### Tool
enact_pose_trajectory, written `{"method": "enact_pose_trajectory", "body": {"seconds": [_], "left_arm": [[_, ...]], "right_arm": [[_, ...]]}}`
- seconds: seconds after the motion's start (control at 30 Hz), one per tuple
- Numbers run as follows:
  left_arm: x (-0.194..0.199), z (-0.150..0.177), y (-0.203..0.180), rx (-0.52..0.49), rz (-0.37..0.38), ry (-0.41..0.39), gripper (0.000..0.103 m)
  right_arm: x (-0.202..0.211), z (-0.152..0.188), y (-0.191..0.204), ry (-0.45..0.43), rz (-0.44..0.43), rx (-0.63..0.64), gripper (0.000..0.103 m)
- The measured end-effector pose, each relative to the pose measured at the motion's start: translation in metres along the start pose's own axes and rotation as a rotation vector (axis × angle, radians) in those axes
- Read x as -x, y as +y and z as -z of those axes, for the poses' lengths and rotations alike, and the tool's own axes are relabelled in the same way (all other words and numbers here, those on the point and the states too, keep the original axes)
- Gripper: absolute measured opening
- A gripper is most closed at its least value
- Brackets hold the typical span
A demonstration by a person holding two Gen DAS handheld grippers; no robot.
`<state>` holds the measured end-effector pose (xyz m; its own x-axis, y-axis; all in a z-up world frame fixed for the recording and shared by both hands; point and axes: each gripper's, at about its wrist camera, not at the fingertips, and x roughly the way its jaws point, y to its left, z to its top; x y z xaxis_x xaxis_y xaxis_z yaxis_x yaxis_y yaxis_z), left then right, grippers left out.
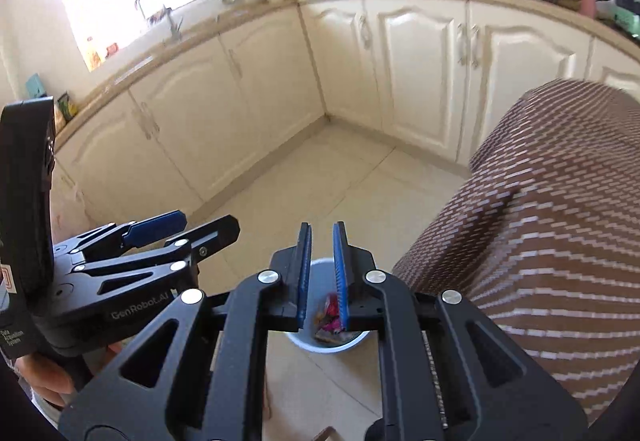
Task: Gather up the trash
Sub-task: 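Turn both open tools back toward the yellow toy bag and plastic bag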
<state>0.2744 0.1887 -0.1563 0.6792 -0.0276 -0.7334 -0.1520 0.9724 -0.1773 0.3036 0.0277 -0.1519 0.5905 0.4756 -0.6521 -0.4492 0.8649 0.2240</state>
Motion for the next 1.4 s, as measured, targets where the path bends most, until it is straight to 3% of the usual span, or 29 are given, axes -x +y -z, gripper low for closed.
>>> {"method": "enact_pose_trajectory", "body": {"seconds": [0.23, 0.27, 0.4, 0.7, 0.87, 1.03, 1.4], "left_arm": [[0.038, -0.01, -0.086, -0.104, 0.083, -0.074, 0.076], [0.04, -0.011, -0.102, -0.119, 0.105, -0.074, 0.076], [0.039, -0.016, -0.168, -0.19, 0.171, -0.063, 0.077], [-0.003, -0.015, -0.292, -0.333, 0.286, 0.018, 0.078], [-0.042, -0.017, -0.345, -0.372, 0.325, 0.069, 0.078], [-0.079, -0.023, -0.383, -0.425, 0.296, 0.075, 0.078], [-0.133, -0.032, -0.425, -0.527, 0.257, 0.136, 0.077]], "right_arm": [[0.086, -0.007, -0.046, -0.134, 0.086, -0.021, 0.013], [0.098, -0.007, -0.056, -0.15, 0.107, -0.026, 0.015], [0.142, -0.003, -0.105, -0.208, 0.209, -0.07, 0.049], [0.207, 0.018, -0.233, -0.244, 0.405, -0.198, 0.058], [0.215, 0.025, -0.283, -0.23, 0.473, -0.24, 0.06], [0.211, 0.026, -0.32, -0.205, 0.507, -0.247, 0.064], [0.173, 0.003, -0.339, -0.093, 0.553, -0.142, 0.071]]}}
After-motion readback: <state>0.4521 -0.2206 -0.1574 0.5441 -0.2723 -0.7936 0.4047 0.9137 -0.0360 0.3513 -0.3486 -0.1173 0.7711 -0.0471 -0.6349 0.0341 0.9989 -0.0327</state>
